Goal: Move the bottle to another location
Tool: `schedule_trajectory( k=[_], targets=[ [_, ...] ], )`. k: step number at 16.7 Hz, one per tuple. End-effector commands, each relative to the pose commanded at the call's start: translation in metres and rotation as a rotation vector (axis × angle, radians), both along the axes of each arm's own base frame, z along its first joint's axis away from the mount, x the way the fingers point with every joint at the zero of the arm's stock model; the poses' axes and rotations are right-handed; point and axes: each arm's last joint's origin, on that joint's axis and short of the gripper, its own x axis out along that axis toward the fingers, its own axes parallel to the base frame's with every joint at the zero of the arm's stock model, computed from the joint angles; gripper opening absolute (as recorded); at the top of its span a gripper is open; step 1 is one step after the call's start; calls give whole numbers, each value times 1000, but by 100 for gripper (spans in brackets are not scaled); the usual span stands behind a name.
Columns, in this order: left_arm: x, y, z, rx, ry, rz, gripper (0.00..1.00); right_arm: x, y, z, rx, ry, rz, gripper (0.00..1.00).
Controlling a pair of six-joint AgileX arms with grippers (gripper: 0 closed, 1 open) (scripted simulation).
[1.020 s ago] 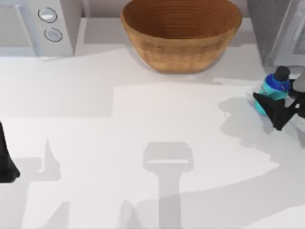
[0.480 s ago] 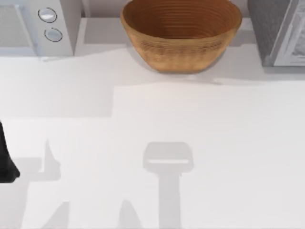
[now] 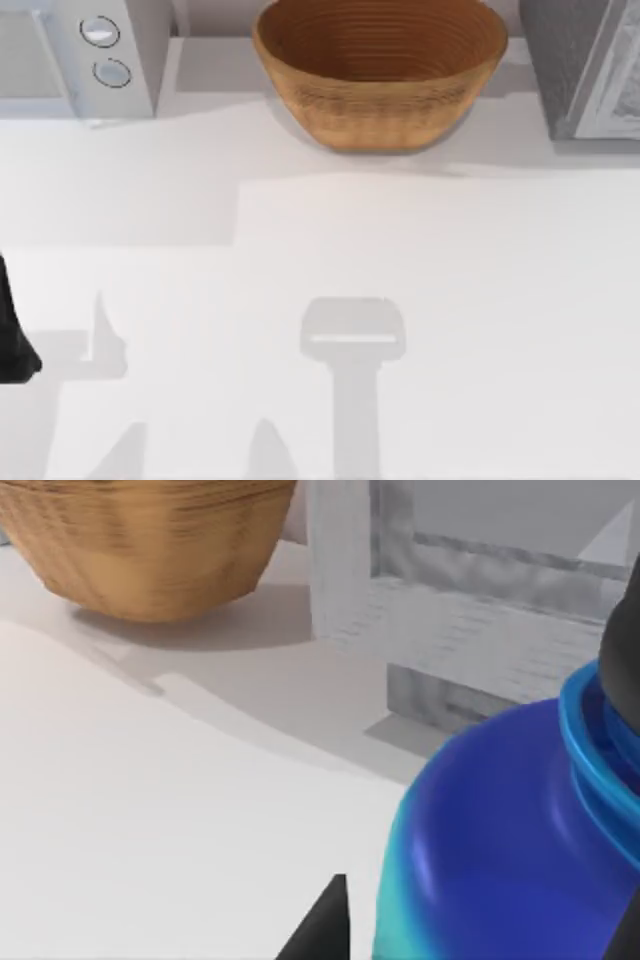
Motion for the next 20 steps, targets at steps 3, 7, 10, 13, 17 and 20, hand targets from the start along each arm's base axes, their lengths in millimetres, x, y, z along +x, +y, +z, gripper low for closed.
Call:
schedule_trajectory(
  k=[3, 7, 10, 13, 17, 20],
  targets=[
    [0, 0, 0, 0, 0, 0, 100, 9, 9, -15, 13, 23, -4, 0],
    [0, 0, 0, 0, 0, 0, 100, 28, 27, -25, -13, -11, 2, 0],
    [0, 0, 0, 0, 0, 0, 100, 36, 35, -25, -22, -29, 2, 0],
    [0, 0, 0, 0, 0, 0, 100, 36, 35, -25, -22, -30, 2, 0],
    [0, 0, 0, 0, 0, 0, 100, 36, 35, -25, -22, -30, 2, 23],
    [0, 0, 0, 0, 0, 0, 100, 36, 35, -25, -22, -30, 2, 45]
  ],
)
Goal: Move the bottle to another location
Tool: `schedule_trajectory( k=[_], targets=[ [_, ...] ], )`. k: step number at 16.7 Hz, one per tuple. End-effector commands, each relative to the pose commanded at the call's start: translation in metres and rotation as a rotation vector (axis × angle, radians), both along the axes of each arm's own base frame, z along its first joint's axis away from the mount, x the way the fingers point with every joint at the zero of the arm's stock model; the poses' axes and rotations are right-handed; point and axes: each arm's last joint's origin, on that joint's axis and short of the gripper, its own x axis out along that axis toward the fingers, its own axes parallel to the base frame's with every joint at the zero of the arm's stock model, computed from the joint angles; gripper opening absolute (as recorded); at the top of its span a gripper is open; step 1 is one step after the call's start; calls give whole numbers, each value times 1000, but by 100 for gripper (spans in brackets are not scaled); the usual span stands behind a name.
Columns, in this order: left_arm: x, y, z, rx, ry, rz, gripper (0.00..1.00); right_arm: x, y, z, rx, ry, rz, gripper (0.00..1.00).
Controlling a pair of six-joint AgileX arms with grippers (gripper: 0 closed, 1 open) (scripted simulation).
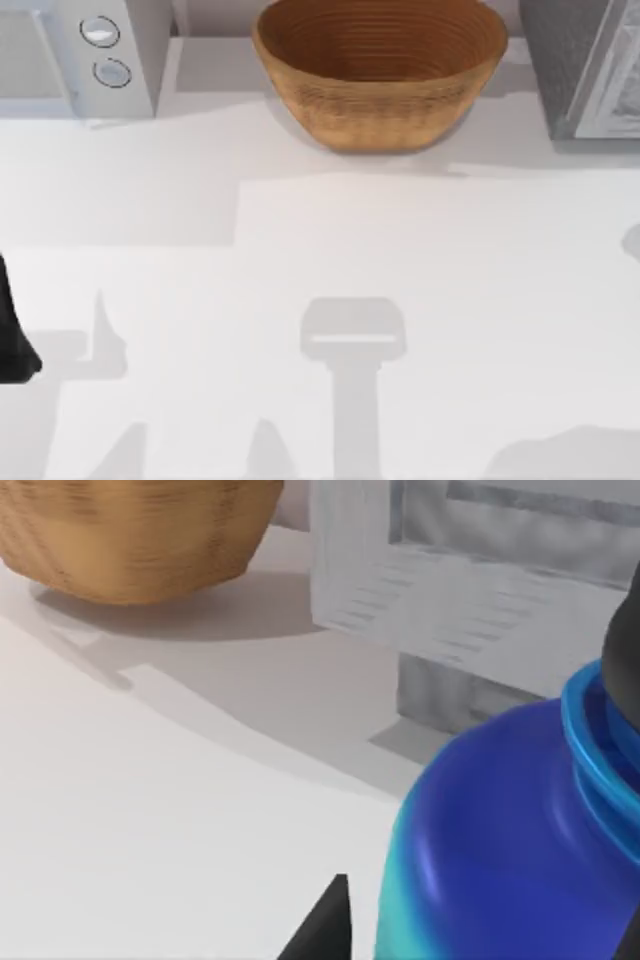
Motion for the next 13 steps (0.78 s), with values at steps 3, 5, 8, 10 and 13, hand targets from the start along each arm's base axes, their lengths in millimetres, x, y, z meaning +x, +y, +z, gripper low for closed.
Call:
schedule_trajectory(
  k=[3, 5, 8, 10, 13],
  targets=[
    [0, 0, 0, 0, 0, 0, 100, 0, 0, 0, 0, 0, 0, 68],
    [0, 0, 0, 0, 0, 0, 100, 0, 0, 0, 0, 0, 0, 83],
    [0, 0, 0, 0, 0, 0, 100, 0, 0, 0, 0, 0, 0, 100],
    [0, 0, 0, 0, 0, 0, 100, 0, 0, 0, 0, 0, 0, 100],
    [0, 0, 0, 0, 0, 0, 100, 0, 0, 0, 0, 0, 0, 100]
  ],
)
